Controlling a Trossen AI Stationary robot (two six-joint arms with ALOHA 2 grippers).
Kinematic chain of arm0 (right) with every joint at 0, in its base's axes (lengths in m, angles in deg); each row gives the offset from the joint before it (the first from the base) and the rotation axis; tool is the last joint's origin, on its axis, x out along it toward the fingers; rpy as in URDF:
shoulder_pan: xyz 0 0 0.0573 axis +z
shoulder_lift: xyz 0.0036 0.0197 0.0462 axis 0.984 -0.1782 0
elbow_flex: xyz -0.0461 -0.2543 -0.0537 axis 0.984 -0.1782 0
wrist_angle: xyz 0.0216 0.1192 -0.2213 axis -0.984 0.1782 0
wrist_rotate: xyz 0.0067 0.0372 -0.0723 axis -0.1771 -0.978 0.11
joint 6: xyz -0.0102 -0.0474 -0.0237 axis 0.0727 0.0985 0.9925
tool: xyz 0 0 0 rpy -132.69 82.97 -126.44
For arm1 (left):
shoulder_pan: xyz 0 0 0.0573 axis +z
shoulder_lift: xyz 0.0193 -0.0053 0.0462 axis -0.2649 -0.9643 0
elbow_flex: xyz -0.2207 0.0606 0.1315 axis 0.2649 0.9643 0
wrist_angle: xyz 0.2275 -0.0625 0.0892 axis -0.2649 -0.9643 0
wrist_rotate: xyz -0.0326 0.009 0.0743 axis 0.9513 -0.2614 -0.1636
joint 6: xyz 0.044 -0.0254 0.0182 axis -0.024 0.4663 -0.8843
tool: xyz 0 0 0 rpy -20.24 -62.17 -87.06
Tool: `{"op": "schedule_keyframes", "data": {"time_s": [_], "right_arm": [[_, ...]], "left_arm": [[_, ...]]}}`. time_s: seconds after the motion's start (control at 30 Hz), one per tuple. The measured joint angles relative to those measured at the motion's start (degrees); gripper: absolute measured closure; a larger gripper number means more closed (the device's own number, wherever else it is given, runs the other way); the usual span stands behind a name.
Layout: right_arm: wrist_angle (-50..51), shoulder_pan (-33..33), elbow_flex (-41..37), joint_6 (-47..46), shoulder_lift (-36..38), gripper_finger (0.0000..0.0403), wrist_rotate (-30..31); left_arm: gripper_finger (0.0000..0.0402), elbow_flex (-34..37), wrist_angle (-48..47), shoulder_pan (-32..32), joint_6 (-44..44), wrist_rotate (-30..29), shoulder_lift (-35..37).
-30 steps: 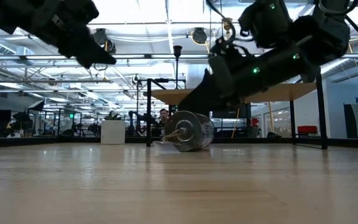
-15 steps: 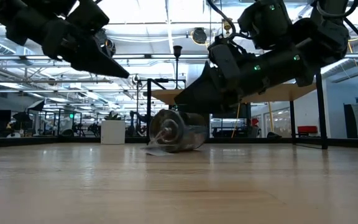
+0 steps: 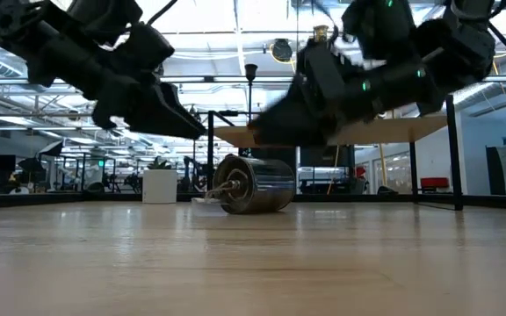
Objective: Pick & Place candle stick holders
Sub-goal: Put the top brown scented candle on the shelf
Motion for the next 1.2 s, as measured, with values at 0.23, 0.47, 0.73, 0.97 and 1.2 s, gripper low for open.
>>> {"op": "schedule_keyframes", "data": {"time_s": [0.23, 0.47, 0.73, 0.97, 1.2], "right_arm": [[4.97, 0.84, 0.06, 3.67, 5.64, 0.0154, 8.21], [15.70, -0.83, 0.05, -3.97, 6.36, 0.0154, 13.35], [17.91, -1.66, 0.05, -7.13, 6.32, 0.0154, 18.91], [19.36, -4.31, 0.05, -12.11, 6.32, 0.0154, 17.45], [21.23, -7.41, 0.05, -14.81, 6.32, 0.0154, 11.50]], "left_arm": [[0.0224, -0.01, 5.65, 1.62, 0.04, -0.95, -3.85], [0.0224, -0.21, 12.82, 2.58, -0.22, 1.64, -9.63], [0.0224, -0.21, 20.05, 2.57, -3.48, -0.54, -15.80], [0.0224, -0.51, 21.11, 3.76, -4.83, -3.16, -17.41], [0.0249, -0.51, 20.94, 6.25, -5.21, -2.75, -17.41]]}}
